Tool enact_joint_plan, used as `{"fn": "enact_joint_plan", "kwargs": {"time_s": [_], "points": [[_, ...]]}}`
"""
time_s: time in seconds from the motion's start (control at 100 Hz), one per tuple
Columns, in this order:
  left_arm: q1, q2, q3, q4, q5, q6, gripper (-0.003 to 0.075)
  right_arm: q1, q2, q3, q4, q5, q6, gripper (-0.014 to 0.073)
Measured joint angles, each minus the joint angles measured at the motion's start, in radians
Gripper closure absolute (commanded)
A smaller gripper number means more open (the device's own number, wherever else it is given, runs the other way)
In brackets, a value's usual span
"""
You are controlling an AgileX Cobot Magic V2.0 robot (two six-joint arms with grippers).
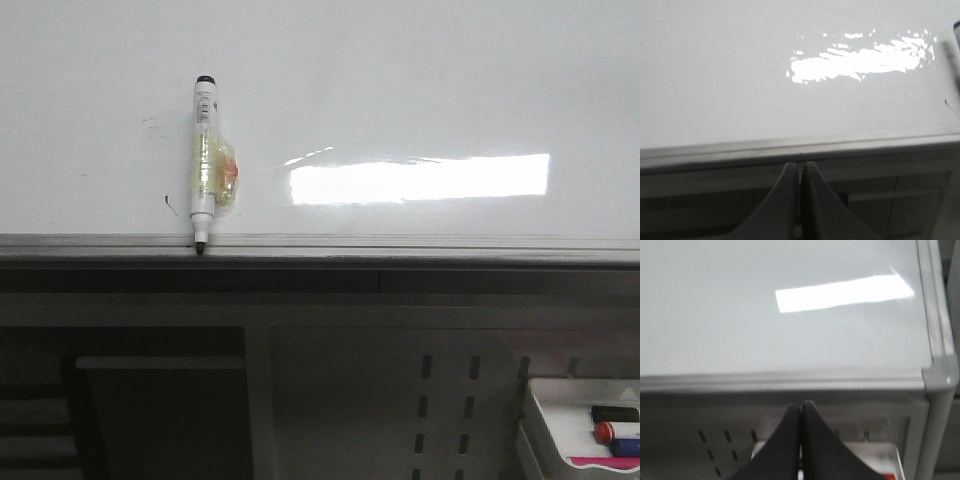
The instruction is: Write number 4 on whiteboard
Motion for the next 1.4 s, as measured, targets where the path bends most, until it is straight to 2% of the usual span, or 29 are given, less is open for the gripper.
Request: {"fn": "enact_joint_plan", "kwargs": {"time_s": [0.17, 0.3, 0.38, 0.46, 0.55, 0.63, 0.75, 0.81, 0.88, 0.9, 0.93, 0.95, 1.01, 1.05, 1.14, 1.24, 1.33, 1.4], "points": [[0.0, 0.0, 0.0, 0.0, -0.144, 0.0, 0.0741, 0.0, 0.0, 0.0, 0.0, -0.178, 0.0, 0.0631], [0.0, 0.0, 0.0, -0.017, -0.253, 0.0, 0.0741, 0.0, 0.0, 0.0, 0.0, -0.197, 0.0, 0.0631], [0.0, 0.0, 0.0, -0.089, -0.295, 0.0, 0.0741, 0.0, 0.0, 0.0, 0.035, -0.165, 0.0, 0.0634], [0.0, 0.0, -0.003, -0.132, -0.269, 0.0, 0.0741, 0.0, 0.0, 0.0, 0.094, -0.112, 0.0, 0.0634], [0.0, 0.015, -0.026, -0.141, -0.148, 0.0, 0.0741, 0.0, 0.035, -0.028, 0.131, -0.056, 0.0, 0.0634], [0.0, 0.07, -0.085, -0.119, -0.054, 0.0, 0.0741, 0.0, 0.117, -0.096, 0.142, 0.015, 0.0, 0.0634], [0.0, 0.183, -0.182, -0.074, -0.019, 0.0, 0.0736, 0.0, 0.254, -0.22, 0.148, 0.159, 0.0, 0.0638], [0.0, 0.248, -0.221, -0.067, -0.019, 0.0, 0.0689, 0.0, 0.31, -0.274, 0.148, 0.217, 0.0, 0.0638], [-0.002, 0.328, -0.255, -0.063, -0.019, 0.0, 0.054, 0.0, 0.366, -0.325, 0.148, 0.243, 0.0, 0.0638], [-0.005, 0.353, -0.26, -0.063, -0.019, 0.0, 0.0462, 0.0, 0.38, -0.336, 0.148, 0.245, 0.0, 0.0638], [-0.014, 0.387, -0.273, -0.069, -0.023, 0.0, 0.0402, 0.0, 0.398, -0.348, 0.148, 0.244, 0.0, 0.0638], [-0.022, 0.413, -0.279, -0.076, -0.03, 0.0, 0.0328, 0.0, 0.405, -0.349, 0.148, 0.241, 0.0, 0.0638], [-0.052, 0.492, -0.287, -0.117, -0.074, 0.0, 0.022, 0.0, 0.428, -0.356, 0.148, 0.231, 0.0, 0.0638], [-0.073, 0.536, -0.289, -0.156, -0.114, 0.0, 0.019, 0.0, 0.439, -0.357, 0.148, 0.229, 0.0, 0.0638], [-0.141, 0.655, -0.289, -0.205, -0.251, 0.0, 0.023, 0.0, 0.448, -0.357, 0.148, 0.229, 0.0, 0.0638], [-0.263, 0.779, -0.297, -0.207, -0.399, 0.0, 0.0325, 0.0, 0.448, -0.357, 0.148, 0.231, 0.0, 0.0638], [-0.398, 0.879, -0.326, -0.158, -0.451, 0.0, 0.0389, 0.0, 0.448, -0.357, 0.146, 0.231, 0.0, 0.0638], [-0.511, 0.955, -0.354, -0.147, -0.473, 0.0, 0.0398, 0.0, 0.448, -0.357, 0.142, 0.231, 0.0, 0.0638]]}}
